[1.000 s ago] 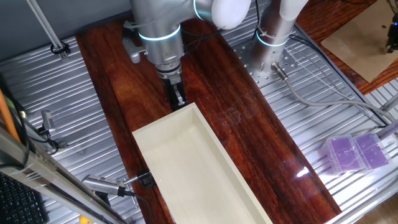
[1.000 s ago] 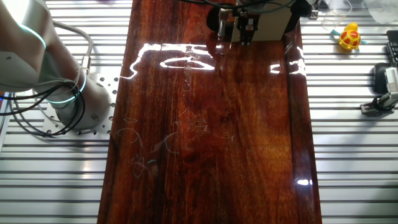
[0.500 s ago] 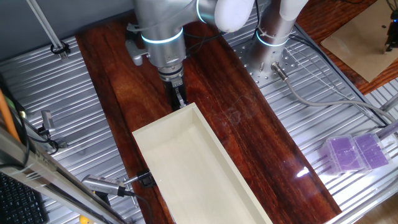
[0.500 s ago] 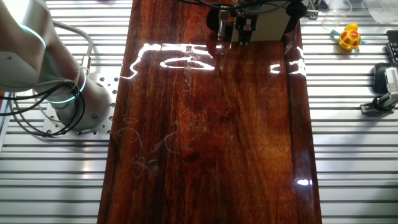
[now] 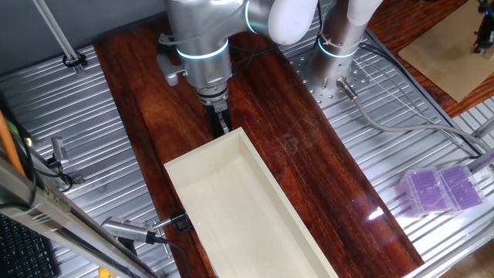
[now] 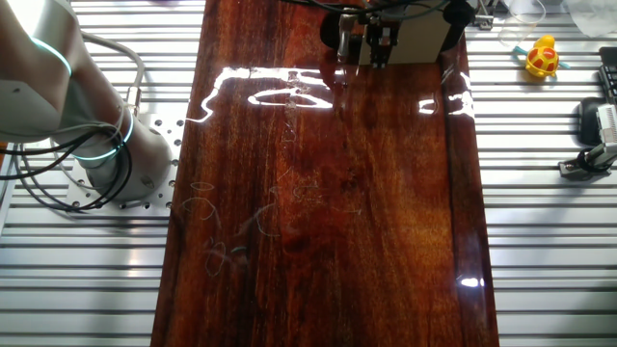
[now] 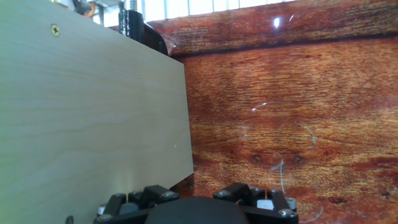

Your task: Turn off the water tap

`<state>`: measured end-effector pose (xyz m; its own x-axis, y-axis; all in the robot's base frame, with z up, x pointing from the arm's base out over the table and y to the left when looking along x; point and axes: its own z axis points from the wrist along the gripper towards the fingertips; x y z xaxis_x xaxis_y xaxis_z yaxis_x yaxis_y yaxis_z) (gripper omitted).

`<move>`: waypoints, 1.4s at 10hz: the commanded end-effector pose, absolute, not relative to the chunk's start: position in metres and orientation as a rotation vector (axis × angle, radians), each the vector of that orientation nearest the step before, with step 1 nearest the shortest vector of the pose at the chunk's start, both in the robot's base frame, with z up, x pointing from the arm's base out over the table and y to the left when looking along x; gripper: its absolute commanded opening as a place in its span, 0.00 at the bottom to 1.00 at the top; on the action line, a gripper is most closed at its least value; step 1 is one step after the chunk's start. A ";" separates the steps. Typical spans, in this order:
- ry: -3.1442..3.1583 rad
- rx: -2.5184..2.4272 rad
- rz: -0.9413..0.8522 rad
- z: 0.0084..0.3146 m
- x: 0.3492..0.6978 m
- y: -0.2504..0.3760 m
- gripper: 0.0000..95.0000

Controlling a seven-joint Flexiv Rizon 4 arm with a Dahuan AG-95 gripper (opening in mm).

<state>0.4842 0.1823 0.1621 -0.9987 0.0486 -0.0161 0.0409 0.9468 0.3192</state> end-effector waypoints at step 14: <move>3.078 0.024 0.492 0.156 0.483 0.184 0.80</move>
